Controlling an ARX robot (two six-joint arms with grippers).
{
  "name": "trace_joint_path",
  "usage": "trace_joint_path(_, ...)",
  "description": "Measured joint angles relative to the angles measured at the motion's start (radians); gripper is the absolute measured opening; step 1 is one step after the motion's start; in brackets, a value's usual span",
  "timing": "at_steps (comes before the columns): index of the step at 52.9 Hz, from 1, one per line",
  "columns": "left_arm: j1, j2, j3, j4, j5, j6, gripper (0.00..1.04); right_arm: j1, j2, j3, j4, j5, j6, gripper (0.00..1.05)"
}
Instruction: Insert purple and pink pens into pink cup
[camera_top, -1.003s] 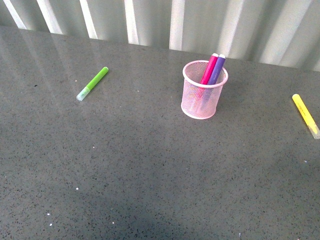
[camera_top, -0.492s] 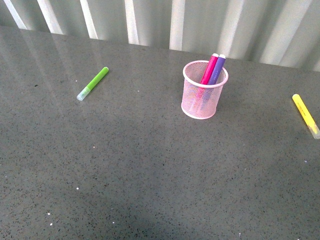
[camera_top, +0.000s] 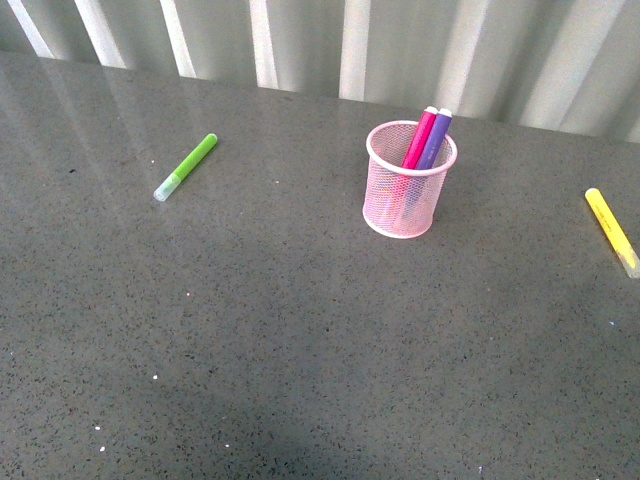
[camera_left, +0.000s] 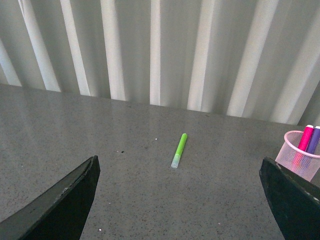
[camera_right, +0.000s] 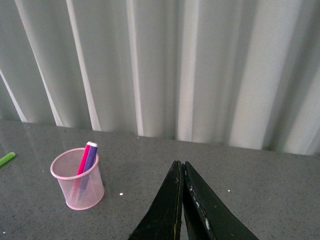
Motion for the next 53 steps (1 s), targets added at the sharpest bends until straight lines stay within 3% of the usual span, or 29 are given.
trace_joint_path(34, 0.0, 0.0, 0.0, 0.0, 0.0, 0.0, 0.98, 0.0, -0.252, 0.0, -0.246, 0.003, 0.0, 0.03)
trace_joint_path(39, 0.0, 0.0, 0.0, 0.0, 0.0, 0.0, 0.98, 0.0, -0.391, 0.0, -0.415, 0.003, 0.0, 0.03)
trace_joint_path(50, 0.0, 0.0, 0.0, 0.0, 0.0, 0.0, 0.98, 0.0, -0.422, 0.0, -0.422, 0.003, 0.0, 0.03)
trace_joint_path(53, 0.0, 0.0, 0.0, 0.0, 0.0, 0.0, 0.98, 0.0, -0.422, 0.0, -0.422, 0.003, 0.0, 0.14)
